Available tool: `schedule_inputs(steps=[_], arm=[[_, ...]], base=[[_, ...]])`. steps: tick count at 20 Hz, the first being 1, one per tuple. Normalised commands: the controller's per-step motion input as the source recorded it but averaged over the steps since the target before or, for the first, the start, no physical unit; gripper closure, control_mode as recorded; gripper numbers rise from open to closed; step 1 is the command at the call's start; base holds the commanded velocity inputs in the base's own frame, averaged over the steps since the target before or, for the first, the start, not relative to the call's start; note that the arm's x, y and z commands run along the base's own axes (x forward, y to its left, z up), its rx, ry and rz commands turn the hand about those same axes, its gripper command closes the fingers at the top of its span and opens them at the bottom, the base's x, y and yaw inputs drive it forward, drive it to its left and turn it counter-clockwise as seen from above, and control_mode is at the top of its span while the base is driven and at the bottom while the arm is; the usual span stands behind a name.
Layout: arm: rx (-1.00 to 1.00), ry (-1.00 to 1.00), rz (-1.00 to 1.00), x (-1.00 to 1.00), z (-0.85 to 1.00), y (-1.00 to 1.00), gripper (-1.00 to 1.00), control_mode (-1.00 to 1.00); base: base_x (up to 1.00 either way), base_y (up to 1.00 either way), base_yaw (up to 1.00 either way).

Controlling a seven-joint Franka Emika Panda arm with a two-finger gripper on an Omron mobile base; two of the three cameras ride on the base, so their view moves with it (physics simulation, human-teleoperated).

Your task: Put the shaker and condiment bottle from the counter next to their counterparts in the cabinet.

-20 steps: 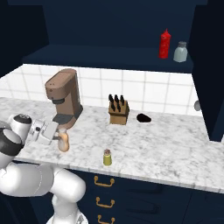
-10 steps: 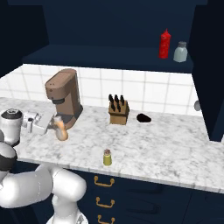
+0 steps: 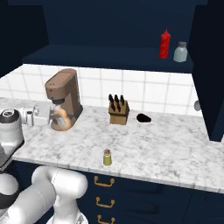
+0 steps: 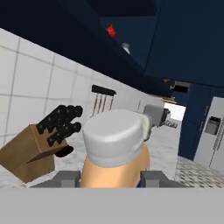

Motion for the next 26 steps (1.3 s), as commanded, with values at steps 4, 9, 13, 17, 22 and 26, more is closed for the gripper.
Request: schedule_inputs(steps=[4, 9, 13, 17, 22, 26], arm=[[-0.08, 0.00, 0.21, -0.36, 0.67, -0.53, 1.00, -1.00], [-0.10, 0.00, 0.20, -0.39, 0.67, -0.60, 1.00, -1.00], [-0.11, 0.00, 0.17, -0.31, 0.70, -0.60, 1.00, -1.00], [-0.05, 0.00, 0.12, -0.17, 0.73, -0.53, 1.00, -1.00], [0.00, 0.09, 0.07, -0.04, 0.68, -0.42, 1.00, -1.00], [0.00, 0.19, 0.08, 0.00, 0.78, -0.01, 1.00, -1.00]], base=[[0.00, 0.00, 0.00], [0.00, 0.00, 0.00], [0.00, 0.00, 0.00], [0.00, 0.00, 0.00], [0.00, 0.00, 0.00], [0.00, 0.00, 0.00]])
